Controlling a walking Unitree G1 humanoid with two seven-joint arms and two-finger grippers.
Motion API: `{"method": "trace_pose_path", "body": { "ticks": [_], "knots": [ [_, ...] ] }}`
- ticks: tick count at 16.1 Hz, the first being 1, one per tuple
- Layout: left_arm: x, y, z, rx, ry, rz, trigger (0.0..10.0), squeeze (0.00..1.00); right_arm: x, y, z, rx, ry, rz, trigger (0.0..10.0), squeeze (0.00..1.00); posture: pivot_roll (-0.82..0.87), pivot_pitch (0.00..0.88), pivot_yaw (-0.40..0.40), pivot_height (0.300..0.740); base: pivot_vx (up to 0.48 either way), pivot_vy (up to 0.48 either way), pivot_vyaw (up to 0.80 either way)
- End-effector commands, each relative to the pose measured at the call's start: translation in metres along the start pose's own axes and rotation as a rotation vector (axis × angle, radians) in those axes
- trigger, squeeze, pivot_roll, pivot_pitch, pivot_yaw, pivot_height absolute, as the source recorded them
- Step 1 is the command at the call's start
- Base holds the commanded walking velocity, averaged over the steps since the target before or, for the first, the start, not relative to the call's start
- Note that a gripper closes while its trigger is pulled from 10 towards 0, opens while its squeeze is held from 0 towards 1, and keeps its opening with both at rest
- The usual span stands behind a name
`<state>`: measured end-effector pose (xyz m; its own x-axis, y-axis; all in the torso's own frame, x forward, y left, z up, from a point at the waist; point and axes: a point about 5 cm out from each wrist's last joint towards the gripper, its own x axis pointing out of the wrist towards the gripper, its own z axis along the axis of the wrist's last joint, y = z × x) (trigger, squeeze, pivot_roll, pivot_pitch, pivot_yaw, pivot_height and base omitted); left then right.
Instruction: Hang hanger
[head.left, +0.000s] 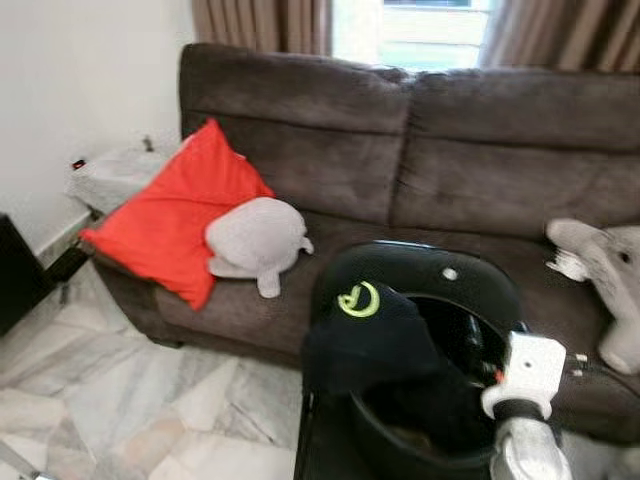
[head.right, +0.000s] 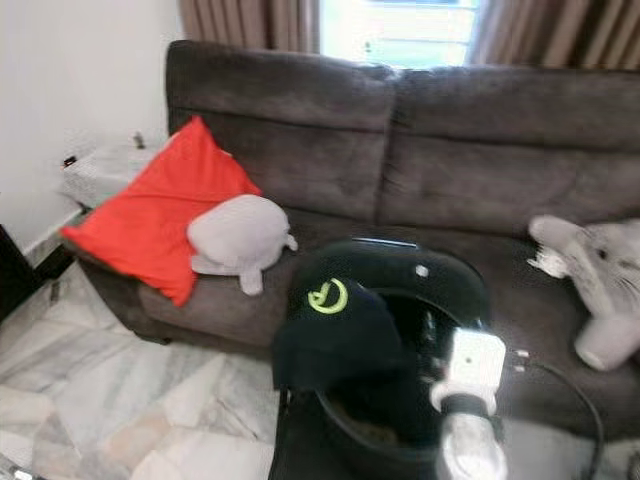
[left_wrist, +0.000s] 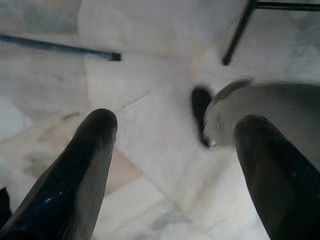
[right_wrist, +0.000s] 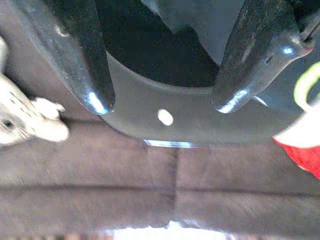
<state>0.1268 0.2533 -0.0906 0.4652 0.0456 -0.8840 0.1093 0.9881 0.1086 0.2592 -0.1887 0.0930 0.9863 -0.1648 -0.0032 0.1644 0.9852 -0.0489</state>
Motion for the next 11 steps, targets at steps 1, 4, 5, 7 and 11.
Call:
{"method": "trace_pose_path", "body": {
  "ticks": [1,4,5,7,11],
  "knots": [
    [-0.003,0.003,-0.014,-0.011,0.048,0.012,10.0,0.0,-0.001,0.006,0.002,0.005,-0.006,0.02,10.0,0.0,0.03,0.0,0.008,0.74,0.0,0.0,0.0],
    [-0.003,0.003,-0.014,-0.009,0.051,0.01,10.0,0.0,-0.003,0.0,-0.004,-0.118,0.03,0.017,10.0,0.0,0.03,0.0,0.009,0.74,0.0,0.0,0.0],
    [-0.003,0.003,-0.014,-0.009,0.052,0.009,10.0,0.0,-0.003,-0.007,-0.007,-0.31,0.041,0.015,10.0,0.0,0.03,0.0,0.01,0.74,0.0,0.0,0.0],
    [-0.003,0.003,-0.014,-0.01,0.053,0.009,10.0,0.0,-0.004,-0.015,-0.005,-0.467,0.024,-0.004,10.0,0.0,0.03,0.0,0.01,0.74,0.0,0.0,0.0],
    [-0.003,0.002,-0.014,-0.007,0.058,-0.001,10.0,0.0,-0.009,-0.025,-0.021,-0.885,0.114,0.198,10.0,0.0,0.02,0.0,0.015,0.74,0.0,0.0,0.0]
  ]
}}
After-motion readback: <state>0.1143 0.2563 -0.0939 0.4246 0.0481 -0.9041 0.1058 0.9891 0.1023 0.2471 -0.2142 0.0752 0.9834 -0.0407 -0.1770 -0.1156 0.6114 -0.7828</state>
